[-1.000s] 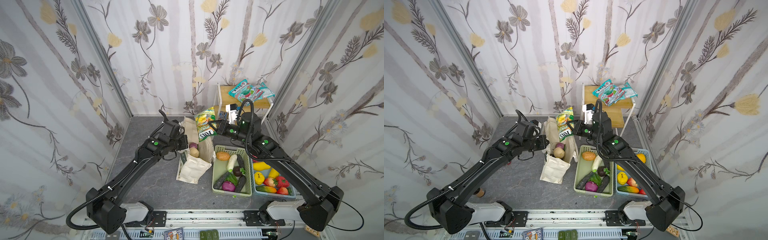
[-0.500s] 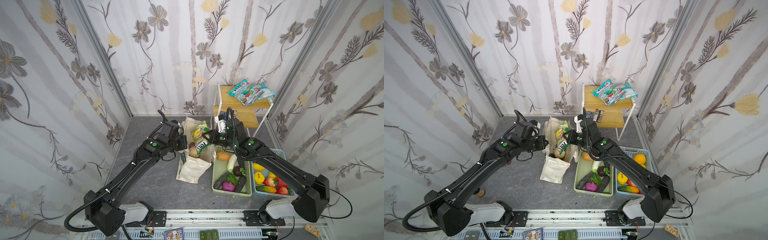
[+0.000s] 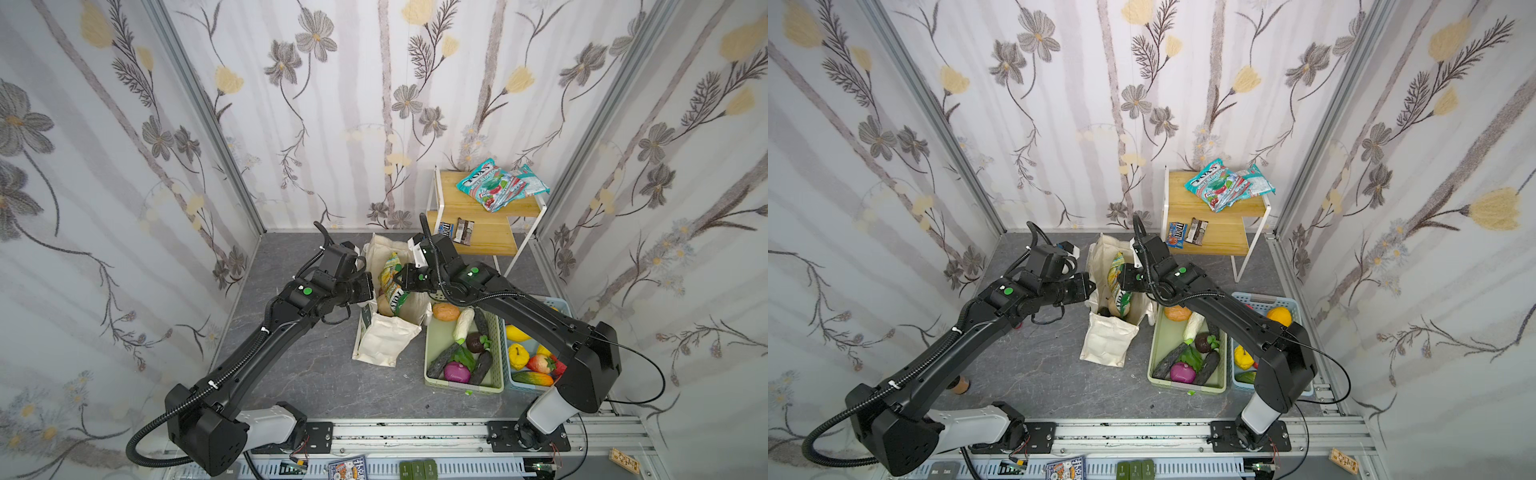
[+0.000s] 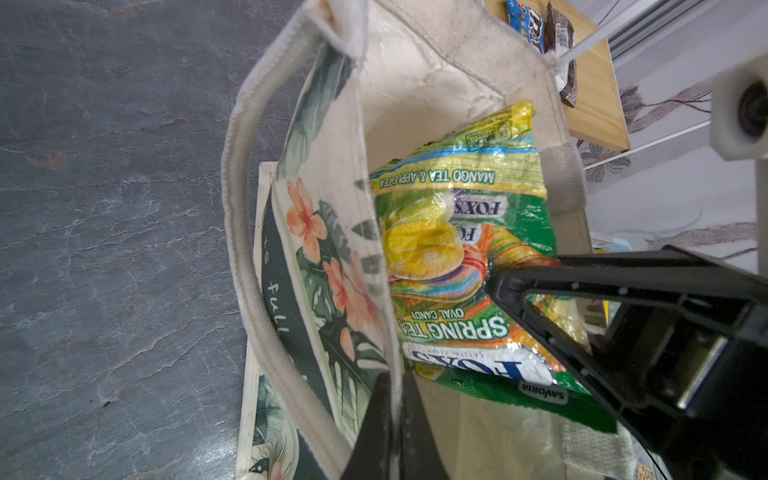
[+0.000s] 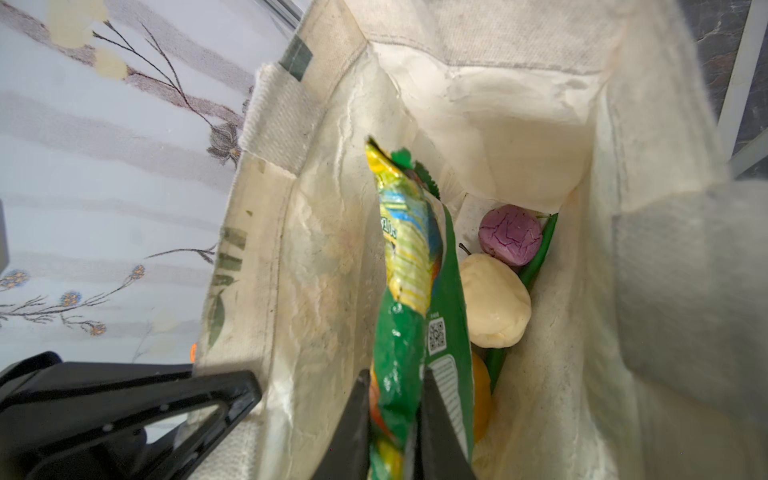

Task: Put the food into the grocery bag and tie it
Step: 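Lift the candy bag and carry it over the tote bag with the right gripper, then lower the candy bag into the tote and open the right gripper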

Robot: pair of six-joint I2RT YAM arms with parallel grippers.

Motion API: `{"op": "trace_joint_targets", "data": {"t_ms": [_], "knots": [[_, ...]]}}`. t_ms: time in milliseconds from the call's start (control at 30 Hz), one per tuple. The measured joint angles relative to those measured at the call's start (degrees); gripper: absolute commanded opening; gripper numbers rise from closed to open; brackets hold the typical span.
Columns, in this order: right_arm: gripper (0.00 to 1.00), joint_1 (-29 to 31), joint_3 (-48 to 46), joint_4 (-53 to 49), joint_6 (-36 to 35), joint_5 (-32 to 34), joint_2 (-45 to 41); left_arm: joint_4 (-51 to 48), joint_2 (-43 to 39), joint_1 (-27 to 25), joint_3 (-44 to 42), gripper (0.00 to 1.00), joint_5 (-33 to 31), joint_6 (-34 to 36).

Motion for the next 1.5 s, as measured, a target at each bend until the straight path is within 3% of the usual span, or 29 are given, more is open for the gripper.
{"op": "trace_joint_targets", "data": {"t_ms": [467, 1167, 1300, 1500], "knots": [[0.03, 0.92, 7.41, -3.13, -2.58, -7.67, 10.91, 0.00, -1.75, 0.00, -1.05, 0.00, -0.42, 0.00], [0.07, 0.90, 4.55, 0.90, -2.67, -5.88, 18.08, -0.87, -2.58, 0.00, -1.57, 0.00, -1.05, 0.28], [0.17, 0.90, 3.98, 1.77, -2.69, -5.60, 18.84, -0.85, -2.75, 0.00, -1.88, 0.00, -1.05, 0.31], [0.45, 0.90, 3.69, 1.77, -2.71, -4.17, 19.02, -0.74, -3.02, 0.00, -2.12, 0.00, -1.01, 0.48]]}}
